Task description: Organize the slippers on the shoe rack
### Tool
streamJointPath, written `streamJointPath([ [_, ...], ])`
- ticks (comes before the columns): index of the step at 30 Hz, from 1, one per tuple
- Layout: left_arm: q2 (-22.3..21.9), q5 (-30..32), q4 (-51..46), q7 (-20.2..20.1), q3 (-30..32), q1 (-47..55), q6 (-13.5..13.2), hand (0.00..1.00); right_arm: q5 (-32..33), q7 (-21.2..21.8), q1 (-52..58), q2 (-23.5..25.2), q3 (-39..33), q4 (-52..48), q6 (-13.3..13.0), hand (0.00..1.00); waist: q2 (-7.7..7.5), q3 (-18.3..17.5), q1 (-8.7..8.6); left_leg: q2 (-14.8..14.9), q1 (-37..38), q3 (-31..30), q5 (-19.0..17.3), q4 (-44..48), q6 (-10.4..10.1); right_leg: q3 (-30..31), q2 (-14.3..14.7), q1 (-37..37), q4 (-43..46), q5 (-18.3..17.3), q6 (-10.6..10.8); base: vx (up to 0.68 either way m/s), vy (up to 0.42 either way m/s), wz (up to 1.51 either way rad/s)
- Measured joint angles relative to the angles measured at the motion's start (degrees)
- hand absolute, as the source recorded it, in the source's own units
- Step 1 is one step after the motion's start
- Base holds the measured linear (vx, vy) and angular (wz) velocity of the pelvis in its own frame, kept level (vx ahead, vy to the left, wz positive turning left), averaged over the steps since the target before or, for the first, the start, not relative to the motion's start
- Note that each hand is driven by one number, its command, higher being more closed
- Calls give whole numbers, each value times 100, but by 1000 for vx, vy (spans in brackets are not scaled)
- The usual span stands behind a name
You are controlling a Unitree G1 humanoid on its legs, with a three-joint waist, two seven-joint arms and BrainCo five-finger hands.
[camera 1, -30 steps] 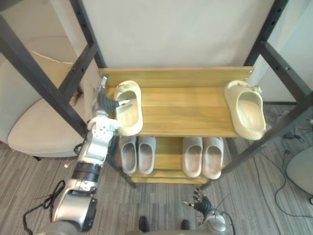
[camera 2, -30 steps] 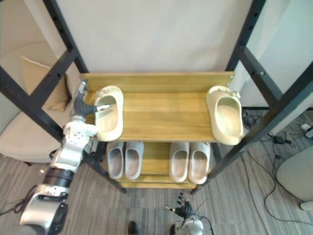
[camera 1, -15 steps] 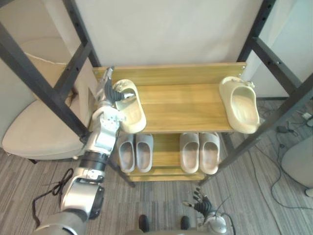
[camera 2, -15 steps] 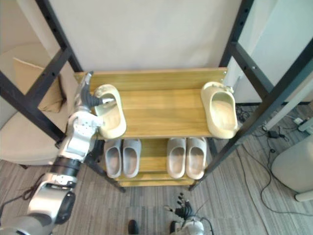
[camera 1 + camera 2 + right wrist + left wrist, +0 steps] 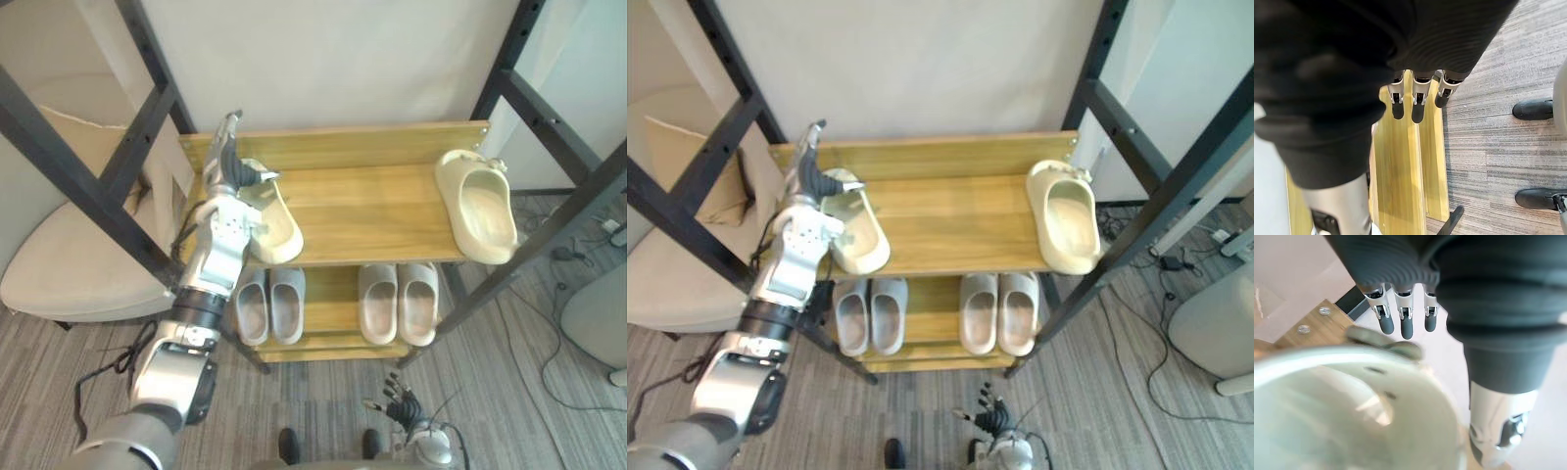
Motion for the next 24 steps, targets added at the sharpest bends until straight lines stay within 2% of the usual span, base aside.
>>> streamJointPath([
  [24, 0, 118, -52, -114, 231, 333, 73, 0, -7, 9, -10, -8, 43, 20, 42, 0, 46, 15, 10, -28, -42, -117, 17, 0, 14, -63, -15, 13, 3, -19, 16, 1, 0, 2],
])
